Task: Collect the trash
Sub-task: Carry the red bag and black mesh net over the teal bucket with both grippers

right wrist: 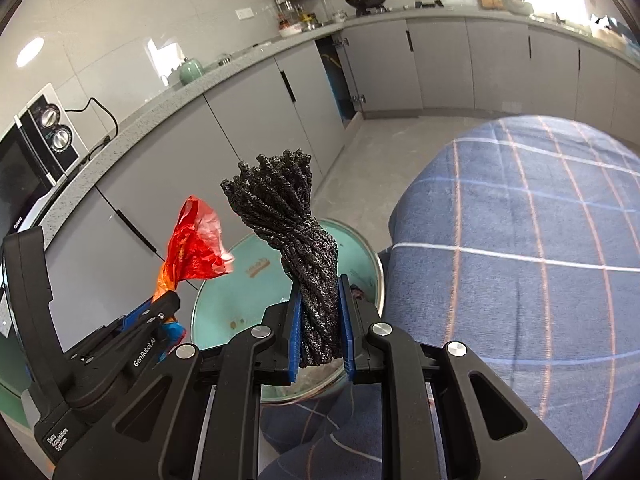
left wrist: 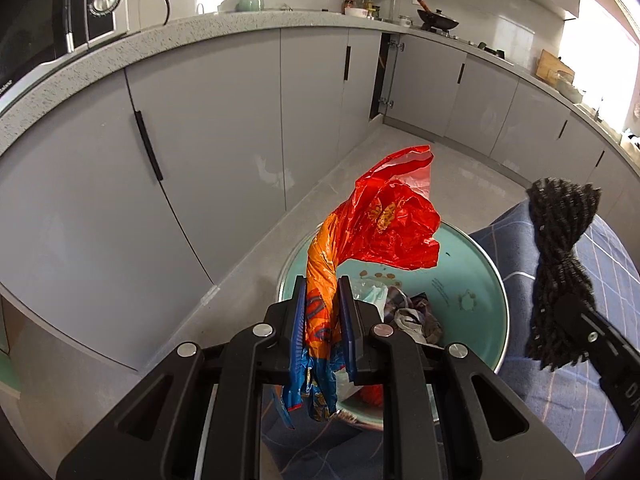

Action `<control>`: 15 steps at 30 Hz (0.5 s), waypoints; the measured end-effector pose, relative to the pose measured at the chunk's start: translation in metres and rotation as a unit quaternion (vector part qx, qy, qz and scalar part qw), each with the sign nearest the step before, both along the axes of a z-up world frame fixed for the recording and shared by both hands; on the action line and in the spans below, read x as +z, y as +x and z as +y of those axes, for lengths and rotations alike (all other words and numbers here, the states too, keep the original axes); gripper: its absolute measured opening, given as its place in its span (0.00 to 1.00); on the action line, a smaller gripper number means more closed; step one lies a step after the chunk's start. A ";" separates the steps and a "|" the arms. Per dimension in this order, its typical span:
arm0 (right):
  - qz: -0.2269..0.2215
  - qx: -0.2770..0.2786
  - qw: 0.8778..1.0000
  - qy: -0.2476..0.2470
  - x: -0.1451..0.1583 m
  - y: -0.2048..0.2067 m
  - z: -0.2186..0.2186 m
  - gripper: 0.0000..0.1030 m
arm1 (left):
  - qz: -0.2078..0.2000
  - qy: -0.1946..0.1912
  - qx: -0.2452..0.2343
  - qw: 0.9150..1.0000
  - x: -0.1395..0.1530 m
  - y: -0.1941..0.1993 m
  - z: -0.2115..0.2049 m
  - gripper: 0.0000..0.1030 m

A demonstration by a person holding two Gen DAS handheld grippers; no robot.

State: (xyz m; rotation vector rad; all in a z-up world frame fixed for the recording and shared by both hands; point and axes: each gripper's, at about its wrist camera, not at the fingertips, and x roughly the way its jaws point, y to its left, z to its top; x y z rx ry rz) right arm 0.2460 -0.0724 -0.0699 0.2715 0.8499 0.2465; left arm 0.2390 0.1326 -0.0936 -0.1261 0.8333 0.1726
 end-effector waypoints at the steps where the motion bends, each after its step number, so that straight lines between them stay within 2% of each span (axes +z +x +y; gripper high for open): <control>1: 0.004 0.000 1.000 0.002 -0.002 0.003 0.001 0.17 | 0.002 0.001 0.000 1.000 -0.001 0.003 -0.001 0.16; 10: 0.036 -0.005 0.999 0.008 -0.024 0.027 0.010 0.17 | 0.017 0.014 -0.008 1.000 -0.013 0.023 -0.007 0.16; 15: 0.049 -0.009 0.999 0.008 -0.032 0.040 0.011 0.17 | 0.039 0.010 -0.007 0.999 -0.026 0.037 -0.006 0.16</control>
